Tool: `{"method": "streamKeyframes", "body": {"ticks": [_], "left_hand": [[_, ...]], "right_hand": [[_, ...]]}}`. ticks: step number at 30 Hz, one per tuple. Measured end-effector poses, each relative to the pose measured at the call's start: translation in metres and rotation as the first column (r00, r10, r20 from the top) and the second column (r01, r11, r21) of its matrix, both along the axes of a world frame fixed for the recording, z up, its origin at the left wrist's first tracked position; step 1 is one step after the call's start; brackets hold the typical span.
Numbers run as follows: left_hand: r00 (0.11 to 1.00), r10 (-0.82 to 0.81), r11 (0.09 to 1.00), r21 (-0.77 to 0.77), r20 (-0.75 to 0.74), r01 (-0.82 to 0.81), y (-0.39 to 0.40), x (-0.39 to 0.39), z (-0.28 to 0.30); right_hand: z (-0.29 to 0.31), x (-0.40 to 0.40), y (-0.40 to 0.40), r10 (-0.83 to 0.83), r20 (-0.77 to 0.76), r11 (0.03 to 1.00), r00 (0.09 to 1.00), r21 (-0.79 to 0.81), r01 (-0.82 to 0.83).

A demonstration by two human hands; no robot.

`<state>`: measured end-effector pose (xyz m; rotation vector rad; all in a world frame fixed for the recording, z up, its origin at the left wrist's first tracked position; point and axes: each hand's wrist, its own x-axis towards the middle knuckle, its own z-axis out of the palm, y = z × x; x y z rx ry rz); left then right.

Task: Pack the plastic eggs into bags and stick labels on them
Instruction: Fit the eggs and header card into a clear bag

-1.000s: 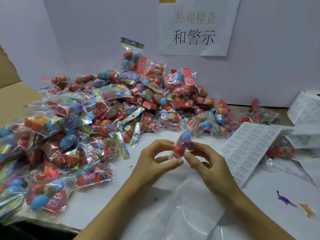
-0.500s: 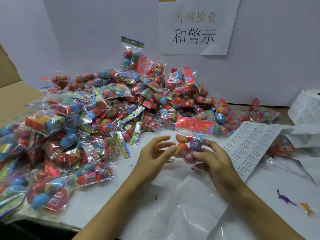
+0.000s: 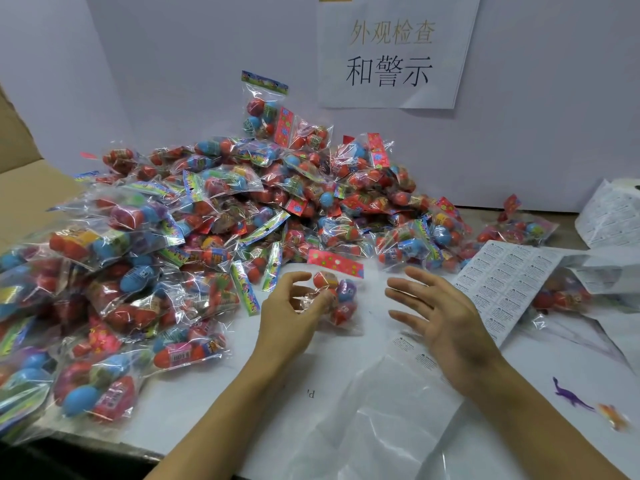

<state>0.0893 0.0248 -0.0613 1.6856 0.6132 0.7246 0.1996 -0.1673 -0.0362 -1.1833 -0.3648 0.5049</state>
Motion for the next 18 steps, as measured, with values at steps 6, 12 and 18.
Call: {"method": "streamKeyframes", "body": {"ticks": [6,12,18], "left_hand": [[0.99,0.133,0.954,0.277,-0.043,-0.116,0.001,-0.001,-0.003],[0.983,-0.065,0.776,0.628,0.17,-0.058,-0.017,-0.009,0.007],[0.888,-0.27,0.478,0.749,-0.371,0.459,-0.043,-0.013,0.004]], "right_hand": [[0.001,0.001,0.0,-0.028,0.0,1.0,1.0,0.008,0.028],[0.001,-0.002,0.002,-0.034,-0.006,0.999,0.999,-0.01,0.034],[0.003,-0.005,0.003,-0.017,0.019,1.0,1.0,-0.009,0.017]]}}
